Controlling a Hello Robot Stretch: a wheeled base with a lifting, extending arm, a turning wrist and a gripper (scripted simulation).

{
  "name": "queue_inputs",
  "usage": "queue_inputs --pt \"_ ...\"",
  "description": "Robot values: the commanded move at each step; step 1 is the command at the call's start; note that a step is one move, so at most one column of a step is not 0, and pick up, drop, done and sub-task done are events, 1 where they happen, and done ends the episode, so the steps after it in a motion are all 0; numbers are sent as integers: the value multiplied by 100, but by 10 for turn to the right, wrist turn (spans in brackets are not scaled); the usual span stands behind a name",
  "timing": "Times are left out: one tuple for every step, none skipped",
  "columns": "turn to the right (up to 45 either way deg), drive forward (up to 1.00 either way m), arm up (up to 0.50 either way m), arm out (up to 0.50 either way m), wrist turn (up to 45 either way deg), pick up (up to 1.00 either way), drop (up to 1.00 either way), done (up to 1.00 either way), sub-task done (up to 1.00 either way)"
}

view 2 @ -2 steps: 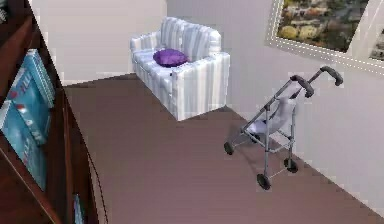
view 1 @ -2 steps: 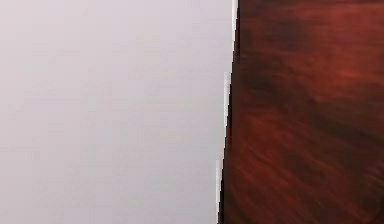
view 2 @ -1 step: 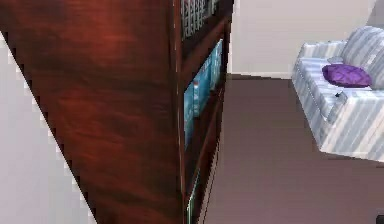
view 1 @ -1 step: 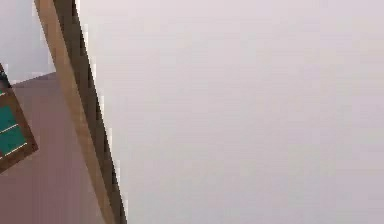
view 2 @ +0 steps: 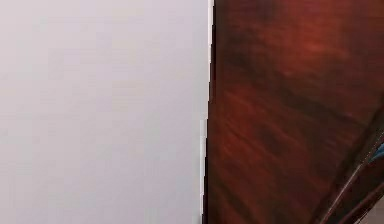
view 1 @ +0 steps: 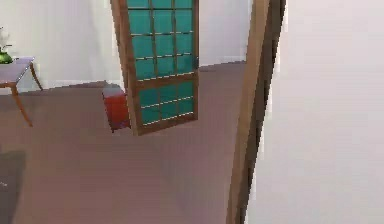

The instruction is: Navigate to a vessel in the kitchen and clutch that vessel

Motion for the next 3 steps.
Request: queue_inputs --pt "-450 0 0 0 0 0 0 0 0" --pt "-150 0 0 0 0 0 0 0 0" --pt "0 5 0 0 0 0 0 0 0"
